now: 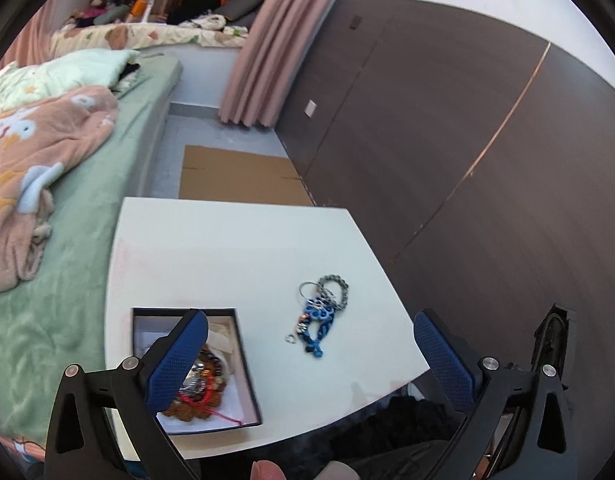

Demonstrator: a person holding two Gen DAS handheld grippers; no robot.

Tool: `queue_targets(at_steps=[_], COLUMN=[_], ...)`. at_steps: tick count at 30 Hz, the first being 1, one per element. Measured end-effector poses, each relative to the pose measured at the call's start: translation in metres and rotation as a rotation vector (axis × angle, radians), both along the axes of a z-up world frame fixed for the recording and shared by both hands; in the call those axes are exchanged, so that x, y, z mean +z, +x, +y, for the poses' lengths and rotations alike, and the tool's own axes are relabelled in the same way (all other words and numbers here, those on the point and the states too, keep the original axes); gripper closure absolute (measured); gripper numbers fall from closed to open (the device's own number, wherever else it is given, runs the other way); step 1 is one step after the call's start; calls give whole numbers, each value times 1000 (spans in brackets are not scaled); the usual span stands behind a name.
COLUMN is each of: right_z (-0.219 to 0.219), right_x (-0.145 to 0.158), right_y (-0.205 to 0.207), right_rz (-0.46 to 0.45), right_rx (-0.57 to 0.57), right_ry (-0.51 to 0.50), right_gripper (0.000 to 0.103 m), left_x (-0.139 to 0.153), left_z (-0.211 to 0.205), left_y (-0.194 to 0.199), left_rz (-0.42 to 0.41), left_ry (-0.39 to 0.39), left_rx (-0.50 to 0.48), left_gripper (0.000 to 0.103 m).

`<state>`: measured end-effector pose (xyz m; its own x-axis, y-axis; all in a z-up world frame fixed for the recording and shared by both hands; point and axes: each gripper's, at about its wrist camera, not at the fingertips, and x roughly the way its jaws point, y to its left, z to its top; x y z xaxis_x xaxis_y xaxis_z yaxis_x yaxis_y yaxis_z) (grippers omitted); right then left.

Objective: Organize jewelry
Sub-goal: 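Move the left tool over the blue braided keychain on the table, then grasp the blue braided keychain with the left tool and lift it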

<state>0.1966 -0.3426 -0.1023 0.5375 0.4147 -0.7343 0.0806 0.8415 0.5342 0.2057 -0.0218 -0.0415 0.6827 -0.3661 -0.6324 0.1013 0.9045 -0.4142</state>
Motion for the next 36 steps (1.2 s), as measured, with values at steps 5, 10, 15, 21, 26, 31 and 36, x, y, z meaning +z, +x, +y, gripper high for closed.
queue_targets(at_steps=[5,10,15,21,26,31,36], right_z=[-22,-37,-45,-54,-56,-56,-55], right_x=[-7,-20,-33,-44,-48,-51,-55], right_y=[2,8,12,18,24,31,35], right_rz=[-3,29,60,73,72,76,80], right_rx=[-38,-39,-45,-67,-67,-49,-36], right_ry=[10,44,56,65,72,66,64], right_gripper=[0,0,0,0,1,1,2], left_x=[-10,-25,-46,-77,-101,-117,-133], left_z=[-26,-49,-64,-86,-97,-106,-114], left_y=[15,26,40,53,63,71,77], left_rz=[41,70,141,229,296,319,344], left_ry=[65,140,179,204,236,290,321], left_rx=[-51,-102,-137,-221,-236,-233,-234], left_gripper=[0,0,2,31,53,53,62])
